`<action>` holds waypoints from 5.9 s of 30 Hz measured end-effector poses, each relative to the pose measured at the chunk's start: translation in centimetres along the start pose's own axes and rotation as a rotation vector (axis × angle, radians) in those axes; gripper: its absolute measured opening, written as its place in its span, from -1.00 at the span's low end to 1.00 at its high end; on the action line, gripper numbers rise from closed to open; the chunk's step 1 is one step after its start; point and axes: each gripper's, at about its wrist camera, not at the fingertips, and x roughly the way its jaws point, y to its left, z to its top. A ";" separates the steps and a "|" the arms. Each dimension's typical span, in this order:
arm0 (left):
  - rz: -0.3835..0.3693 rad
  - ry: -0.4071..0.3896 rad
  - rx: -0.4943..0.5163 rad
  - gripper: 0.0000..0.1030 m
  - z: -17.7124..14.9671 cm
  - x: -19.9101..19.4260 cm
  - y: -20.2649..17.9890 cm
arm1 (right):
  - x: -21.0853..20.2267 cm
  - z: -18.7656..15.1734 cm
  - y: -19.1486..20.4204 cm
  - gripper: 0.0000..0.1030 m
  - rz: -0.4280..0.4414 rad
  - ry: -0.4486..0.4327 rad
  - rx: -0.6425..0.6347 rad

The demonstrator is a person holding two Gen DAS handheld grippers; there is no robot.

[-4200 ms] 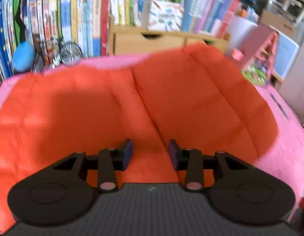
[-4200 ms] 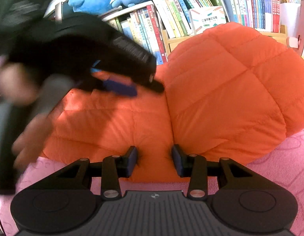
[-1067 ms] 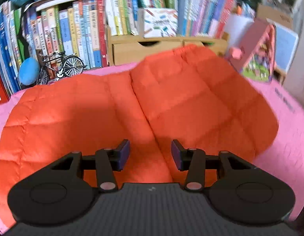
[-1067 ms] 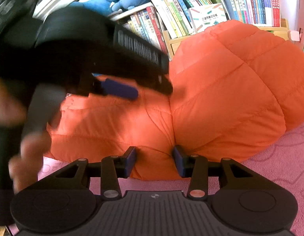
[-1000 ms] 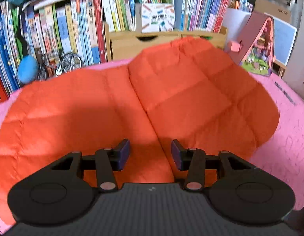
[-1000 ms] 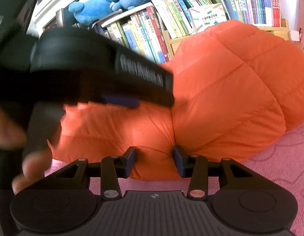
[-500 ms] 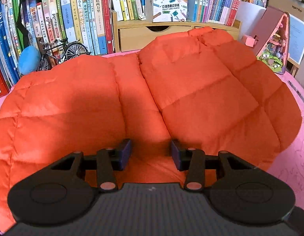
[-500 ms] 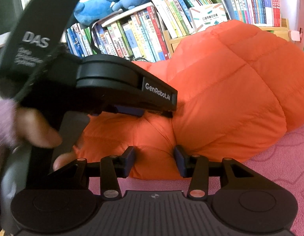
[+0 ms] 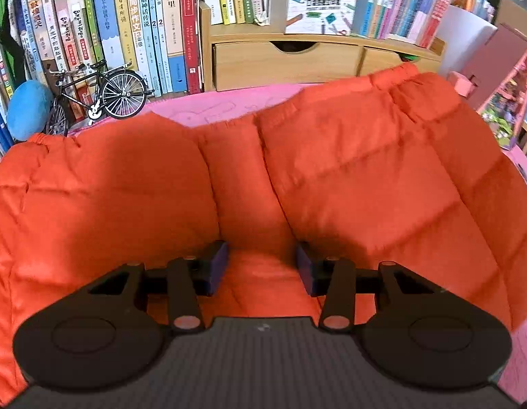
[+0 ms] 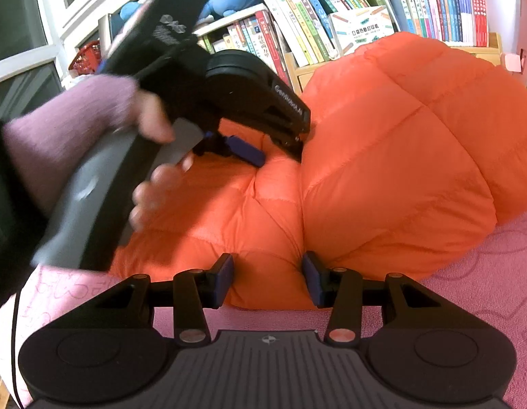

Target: Fold clothes

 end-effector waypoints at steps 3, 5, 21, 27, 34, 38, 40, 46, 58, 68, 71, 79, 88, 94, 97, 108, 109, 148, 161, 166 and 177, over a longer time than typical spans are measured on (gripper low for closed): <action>0.002 0.012 -0.012 -0.15 1.0 0.9 0.5 | -0.1 0.0 0.1 -0.11 -0.001 0.000 -0.002; 0.003 0.017 -0.023 -0.15 1.6 1.5 0.8 | -0.1 0.0 0.1 -0.11 -0.002 -0.001 -0.003; 0.005 0.022 -0.121 -0.15 5.2 5.6 3.3 | -0.4 -0.1 0.7 -0.11 -0.014 -0.011 -0.007; -0.025 -0.004 -0.101 -0.16 4.5 5.3 3.6 | -1.5 1.8 0.1 -0.13 -0.035 -0.131 0.065; -0.074 -0.014 -0.101 -0.16 4.4 5.2 4.3 | 2.2 5.2 1.1 -0.12 -0.040 -0.095 0.030; -0.108 -0.031 -0.111 -0.16 4.0 5.1 4.8 | 3.7 4.5 2.2 -0.13 -0.099 -0.068 -0.023; -0.117 -0.043 -0.114 -0.16 3.8 5.0 4.9 | 4.0 3.9 2.4 -0.13 -0.133 -0.066 -0.031; -0.142 -0.075 -0.120 -0.16 3.3 4.9 5.3 | 3.1 2.6 2.3 -0.17 -0.152 -0.079 0.012; -0.149 -0.101 -0.116 -0.16 2.9 4.9 5.2 | 5.0 2.9 3.0 -0.17 -0.203 -0.031 -0.073; -0.123 -0.117 -0.103 -0.16 2.6 4.8 4.6 | 2.7 0.6 3.4 -0.18 -0.206 0.007 -0.122; -0.113 -0.114 -0.109 -0.16 2.7 5.0 4.6 | 2.1 0.2 3.5 -0.18 -0.204 0.008 -0.125; -0.035 -0.077 -0.144 -0.13 5.4 6.4 4.1 | 1.4 -0.1 3.2 -0.18 -0.184 0.001 -0.100; -0.030 -0.211 -0.193 -0.14 2.7 -2.6 5.8 | 1.0 -0.1 2.4 -0.17 -0.142 -0.012 -0.049; 0.005 -0.391 -0.112 -0.11 -4.6 -7.5 1.4 | -3.6 -0.6 -1.6 -0.16 0.027 -0.123 0.183; 0.024 -0.433 -0.082 -0.02 -7.0 -8.0 -1.2 | -7.2 -0.5 -3.9 -0.11 0.035 -0.234 0.210; 0.117 -0.384 -0.108 0.01 -8.9 -5.4 -3.4 | -10.2 -0.4 -14.7 0.23 -0.043 -0.326 0.501; 0.125 -0.385 -0.101 0.03 -9.2 -5.1 -3.5 | -10.1 -0.7 -15.2 0.25 -0.035 -0.320 0.521; 0.052 -0.381 -0.163 0.09 -10.1 -4.6 -2.2 | -2.8 2.9 -16.3 0.74 -0.043 -0.206 0.538; 0.032 -0.380 -0.170 0.11 -9.9 -4.8 -1.9 | -0.1 5.0 -16.7 0.84 -0.104 -0.250 0.476; 0.022 -0.383 -0.178 0.11 -9.9 -4.9 -1.7 | 0.6 5.6 -16.9 0.96 -0.098 -0.254 0.457; 0.001 -0.371 -0.159 0.16 -9.8 -5.1 -1.8 | -1.5 7.3 -15.8 -0.30 -0.106 -0.213 0.359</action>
